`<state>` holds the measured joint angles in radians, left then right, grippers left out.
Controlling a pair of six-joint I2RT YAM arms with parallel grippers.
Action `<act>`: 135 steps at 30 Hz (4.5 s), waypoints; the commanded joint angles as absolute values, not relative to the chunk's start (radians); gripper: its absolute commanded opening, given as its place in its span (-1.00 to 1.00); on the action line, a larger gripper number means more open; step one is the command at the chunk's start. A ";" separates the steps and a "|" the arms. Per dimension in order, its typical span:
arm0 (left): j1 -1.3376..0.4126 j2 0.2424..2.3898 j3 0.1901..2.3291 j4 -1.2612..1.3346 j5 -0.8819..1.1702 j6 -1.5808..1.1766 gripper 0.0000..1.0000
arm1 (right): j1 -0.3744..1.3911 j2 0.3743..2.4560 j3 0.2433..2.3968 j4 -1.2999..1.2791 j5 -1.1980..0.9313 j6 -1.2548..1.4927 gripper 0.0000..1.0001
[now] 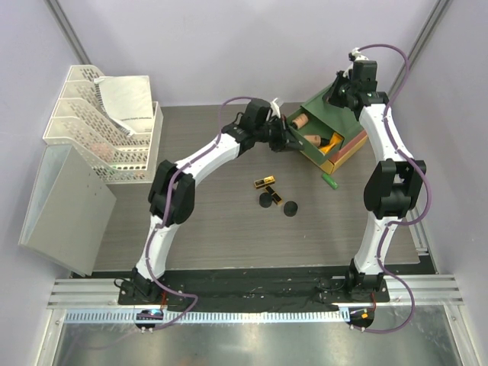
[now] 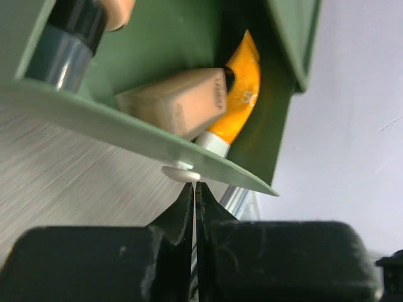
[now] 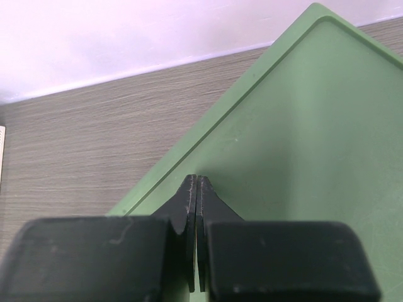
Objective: Organize the makeup
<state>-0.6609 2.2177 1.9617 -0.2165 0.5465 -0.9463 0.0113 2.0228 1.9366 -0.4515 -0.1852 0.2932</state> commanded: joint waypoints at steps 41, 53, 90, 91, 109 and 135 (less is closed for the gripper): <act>-0.635 2.457 1.868 0.630 0.574 -1.546 0.37 | 0.017 2.217 1.870 -0.838 -0.127 0.253 -0.98; -0.635 2.588 1.997 0.663 0.557 -1.611 0.02 | 0.017 2.229 1.885 -0.844 -0.127 0.253 -0.98; -0.667 2.701 2.160 0.568 0.509 -1.608 -0.20 | 0.014 2.201 1.856 -0.853 -0.118 0.247 -0.98; -0.667 2.700 2.161 0.568 0.505 -1.608 -0.20 | 0.012 2.198 1.853 -0.853 -0.120 0.245 -0.98; -0.660 2.709 2.132 0.627 0.457 -1.635 -0.47 | 0.014 2.194 1.832 -0.854 -0.112 0.242 -0.98; -0.680 2.712 2.117 0.670 0.488 -1.666 -1.00 | 0.012 2.186 1.819 -0.853 -0.109 0.242 -0.98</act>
